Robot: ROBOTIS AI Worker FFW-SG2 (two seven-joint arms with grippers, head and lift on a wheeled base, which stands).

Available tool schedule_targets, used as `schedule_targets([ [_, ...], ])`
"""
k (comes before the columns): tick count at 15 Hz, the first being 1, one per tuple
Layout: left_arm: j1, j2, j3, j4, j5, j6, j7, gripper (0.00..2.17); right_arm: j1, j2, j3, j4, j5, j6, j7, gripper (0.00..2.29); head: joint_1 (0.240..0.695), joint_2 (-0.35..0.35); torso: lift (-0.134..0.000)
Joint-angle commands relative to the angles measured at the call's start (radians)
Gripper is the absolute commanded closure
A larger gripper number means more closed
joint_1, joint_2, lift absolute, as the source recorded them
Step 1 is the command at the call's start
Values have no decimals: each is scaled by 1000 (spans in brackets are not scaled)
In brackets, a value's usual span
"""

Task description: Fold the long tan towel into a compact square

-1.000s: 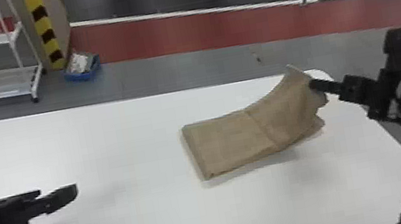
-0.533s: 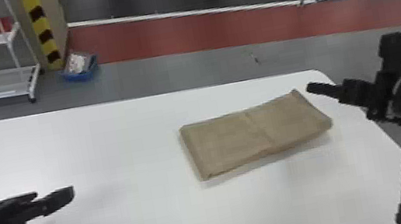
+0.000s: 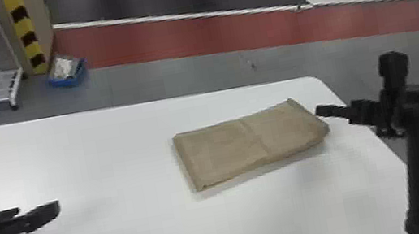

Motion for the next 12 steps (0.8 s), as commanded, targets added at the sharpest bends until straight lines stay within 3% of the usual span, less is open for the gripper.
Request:
schedule_targets([
  [1, 3, 3, 3, 1, 0, -6, -1, 39, -19, -14, 1, 89, 30, -75, -2, 127, 695, -248, -125],
  [5, 8, 3, 3, 2, 0, -9, -1, 39, -42, -2, 21, 178, 37, -152, -29, 147, 695, -251, -125],
  [9, 11, 6, 6, 2, 0, -15, -3, 39, -42, 39, 51, 189, 39, -189, -35, 147, 695, -221, -125],
  [12, 17, 6, 18, 2, 0, -21, -6, 39, -42, 41, 70, 212, 54, -189, -37, 181, 695, -197, -125],
])
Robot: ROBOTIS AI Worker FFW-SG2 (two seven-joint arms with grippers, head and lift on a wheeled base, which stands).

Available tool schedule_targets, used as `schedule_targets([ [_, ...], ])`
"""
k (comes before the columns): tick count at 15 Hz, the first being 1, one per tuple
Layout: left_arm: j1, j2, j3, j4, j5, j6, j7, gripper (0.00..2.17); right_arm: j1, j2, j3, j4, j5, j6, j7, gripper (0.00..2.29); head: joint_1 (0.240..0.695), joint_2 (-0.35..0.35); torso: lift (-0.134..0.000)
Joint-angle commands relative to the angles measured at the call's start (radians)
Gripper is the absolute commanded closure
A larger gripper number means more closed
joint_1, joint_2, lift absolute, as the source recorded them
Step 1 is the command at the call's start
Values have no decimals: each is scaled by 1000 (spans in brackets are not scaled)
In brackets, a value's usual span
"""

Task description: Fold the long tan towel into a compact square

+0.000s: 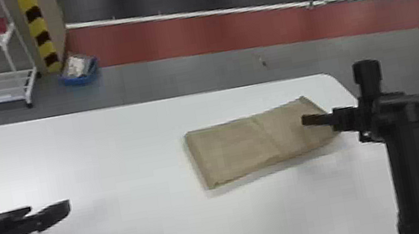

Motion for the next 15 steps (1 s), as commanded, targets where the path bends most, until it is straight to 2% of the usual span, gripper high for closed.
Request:
schedule_targets([
  [1, 4, 2, 7, 0, 0, -5, -2, 39, 0, 1, 4, 12, 10, 0, 0, 181, 695, -193, -125],
  [6, 6, 2, 7, 5, 0, -14, -2, 39, -2, -7, -2, 11, 13, 21, 3, 184, 695, -190, -125],
  [9, 11, 2, 8, -3, 2, -11, -3, 43, -6, -1, 8, 34, 13, 6, 2, 292, 695, -190, -125],
  [12, 15, 2, 14, -5, 2, -11, -3, 43, -8, 2, 6, 34, -5, 0, 5, 593, 695, -182, -125],
  [15, 17, 2, 13, -5, 2, -11, -3, 43, -2, 4, -6, 31, -27, -3, 14, 1177, 695, -172, -125],
])
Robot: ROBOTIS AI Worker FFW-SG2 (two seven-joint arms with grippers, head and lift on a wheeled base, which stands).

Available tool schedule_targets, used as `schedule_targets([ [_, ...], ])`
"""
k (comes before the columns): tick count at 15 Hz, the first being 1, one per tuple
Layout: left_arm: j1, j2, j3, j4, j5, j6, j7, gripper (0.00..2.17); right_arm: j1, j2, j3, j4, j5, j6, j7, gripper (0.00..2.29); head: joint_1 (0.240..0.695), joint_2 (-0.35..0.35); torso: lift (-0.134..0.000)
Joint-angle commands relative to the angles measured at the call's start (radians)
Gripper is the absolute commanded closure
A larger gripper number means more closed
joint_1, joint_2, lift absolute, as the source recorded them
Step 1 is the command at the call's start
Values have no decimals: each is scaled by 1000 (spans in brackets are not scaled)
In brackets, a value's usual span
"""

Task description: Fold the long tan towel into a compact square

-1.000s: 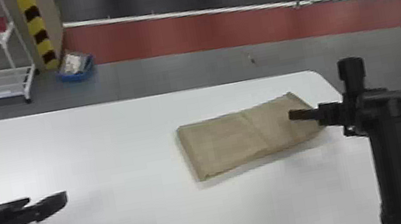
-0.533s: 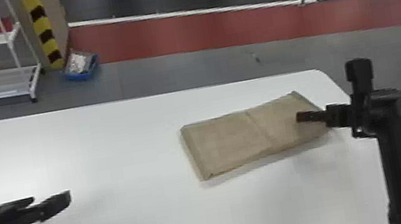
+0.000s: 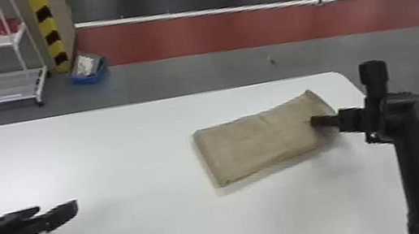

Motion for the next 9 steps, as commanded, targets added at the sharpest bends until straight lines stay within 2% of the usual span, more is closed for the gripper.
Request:
schedule_targets([
  [1, 0, 0, -3, 0, 0, 0, 0, 43, 7, 5, -18, -13, -23, -1, 5, 1345, 695, -171, -125],
  [5, 0, 0, -3, -3, -2, 0, 0, 43, 38, 9, -41, -121, -104, 72, 21, 1362, 695, -170, -125],
  [9, 0, 2, -7, -6, -2, 3, 0, 46, 50, 12, -64, -293, -205, 244, 44, 1362, 695, -169, -125],
])
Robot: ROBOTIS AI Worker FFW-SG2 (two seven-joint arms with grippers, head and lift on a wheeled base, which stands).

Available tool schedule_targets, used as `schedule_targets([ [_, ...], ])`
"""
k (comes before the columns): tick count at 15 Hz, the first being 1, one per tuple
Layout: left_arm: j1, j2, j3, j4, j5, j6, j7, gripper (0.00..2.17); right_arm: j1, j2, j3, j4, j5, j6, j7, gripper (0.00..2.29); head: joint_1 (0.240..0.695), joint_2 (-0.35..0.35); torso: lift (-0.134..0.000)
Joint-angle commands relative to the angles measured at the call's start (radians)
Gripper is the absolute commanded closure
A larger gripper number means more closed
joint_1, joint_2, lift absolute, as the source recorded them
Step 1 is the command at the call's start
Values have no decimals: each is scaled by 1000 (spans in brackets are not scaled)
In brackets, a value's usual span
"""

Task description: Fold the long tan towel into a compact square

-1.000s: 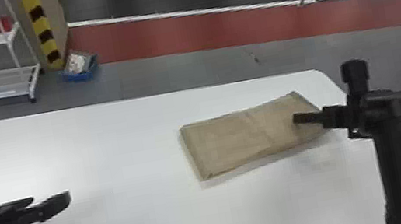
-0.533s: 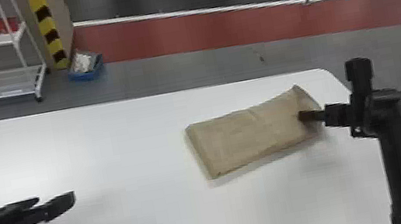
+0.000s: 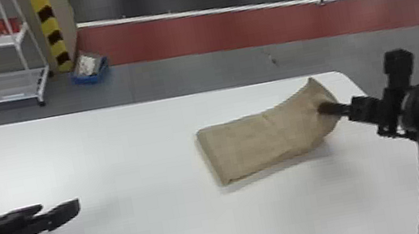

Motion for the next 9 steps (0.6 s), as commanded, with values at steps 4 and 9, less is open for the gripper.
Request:
schedule_targets([
  [4, 2, -1, 0, -15, 0, 14, -1, 46, 7, 55, 1, -230, -155, 187, 1, 1362, 695, -155, -125],
  [9, 5, 1, 5, -16, 0, 17, -1, 46, 78, 117, 180, -334, -186, 240, 2, 1359, 695, -71, -125],
])
